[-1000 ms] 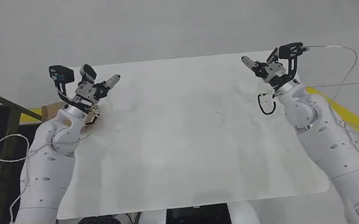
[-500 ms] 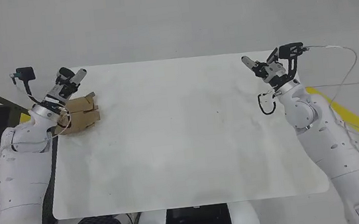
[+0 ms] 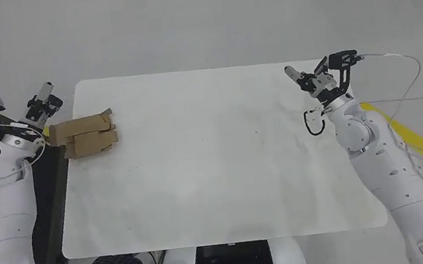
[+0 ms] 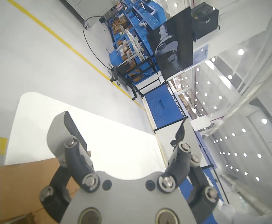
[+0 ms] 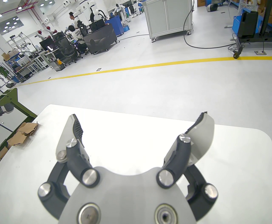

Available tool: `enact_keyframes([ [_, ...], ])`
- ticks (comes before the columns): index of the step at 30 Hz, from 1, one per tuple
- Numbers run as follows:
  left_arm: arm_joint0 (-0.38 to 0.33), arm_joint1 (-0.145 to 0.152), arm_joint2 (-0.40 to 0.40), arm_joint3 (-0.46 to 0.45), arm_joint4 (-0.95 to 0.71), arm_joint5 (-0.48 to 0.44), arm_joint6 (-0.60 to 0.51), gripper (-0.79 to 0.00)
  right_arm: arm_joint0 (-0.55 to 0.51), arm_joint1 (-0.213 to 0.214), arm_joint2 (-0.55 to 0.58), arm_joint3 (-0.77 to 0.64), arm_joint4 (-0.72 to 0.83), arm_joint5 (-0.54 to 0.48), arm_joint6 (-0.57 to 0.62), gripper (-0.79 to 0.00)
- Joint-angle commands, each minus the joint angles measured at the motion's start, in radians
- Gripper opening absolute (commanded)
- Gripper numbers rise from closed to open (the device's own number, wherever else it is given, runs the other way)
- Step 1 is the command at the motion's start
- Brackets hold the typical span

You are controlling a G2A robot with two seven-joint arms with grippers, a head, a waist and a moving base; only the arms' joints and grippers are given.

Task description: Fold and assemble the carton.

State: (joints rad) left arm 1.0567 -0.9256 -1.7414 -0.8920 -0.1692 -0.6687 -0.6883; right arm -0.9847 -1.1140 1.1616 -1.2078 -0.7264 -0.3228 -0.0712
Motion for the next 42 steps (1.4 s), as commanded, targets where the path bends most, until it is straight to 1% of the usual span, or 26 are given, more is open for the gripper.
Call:
enact_keyframes([
  [1, -0.002, 0.003, -0.01, 0.025, -0.038, 0.004, -0.03, 0.0, 0.0, 0.0, 0.0, 0.0, 0.0, 0.0, 0.0, 0.0],
  [5, -0.006, 0.011, -0.035, 0.088, -0.103, 0.014, -0.089, 0.0, 0.0, 0.0, 0.0, 0.0, 0.0, 0.0, 0.0, 0.0],
  [8, -0.006, 0.016, -0.05, 0.128, -0.128, 0.014, -0.107, 0.0, 0.0, 0.0, 0.0, 0.0, 0.0, 0.0, 0.0, 0.0],
  [13, 0.007, 0.027, -0.087, 0.187, -0.159, -0.01, -0.108, 0.0, 0.0, 0.0, 0.0, 0.0, 0.0, 0.0, 0.0, 0.0],
  [18, 0.02, 0.036, -0.118, 0.24, -0.189, -0.007, -0.1, 0.0, 0.0, 0.0, 0.0, 0.0, 0.0, 0.0, 0.0, 0.0],
  [23, 0.021, 0.043, -0.128, 0.293, -0.167, -0.016, -0.049, 0.0, 0.0, 0.0, 0.0, 0.0, 0.0, 0.0, 0.0, 0.0],
  [26, 0.02, 0.048, -0.129, 0.32, -0.123, -0.029, 0.007, 0.0, 0.0, 0.0, 0.0, 0.0, 0.0, 0.0, 0.0, 0.0],
  [31, 0.016, 0.051, -0.128, 0.373, -0.103, -0.036, 0.042, 0.0, 0.0, 0.0, 0.0, 0.0, 0.0, 0.0, 0.0, 0.0],
  [37, -0.009, 0.047, -0.094, 0.446, -0.032, -0.017, 0.092, 0.0, 0.0, 0.0, 0.0, 0.0, 0.0, 0.0, 0.0, 0.0],
  [40, -0.031, 0.047, -0.065, 0.477, 0.045, 0.0, 0.146, 0.0, 0.0, 0.0, 0.0, 0.0, 0.0, 0.0, 0.0, 0.0],
  [42, -0.05, 0.042, -0.049, 0.499, 0.059, 0.008, 0.147, 0.0, 0.0, 0.0, 0.0, 0.0, 0.0, 0.0, 0.0, 0.0],
])
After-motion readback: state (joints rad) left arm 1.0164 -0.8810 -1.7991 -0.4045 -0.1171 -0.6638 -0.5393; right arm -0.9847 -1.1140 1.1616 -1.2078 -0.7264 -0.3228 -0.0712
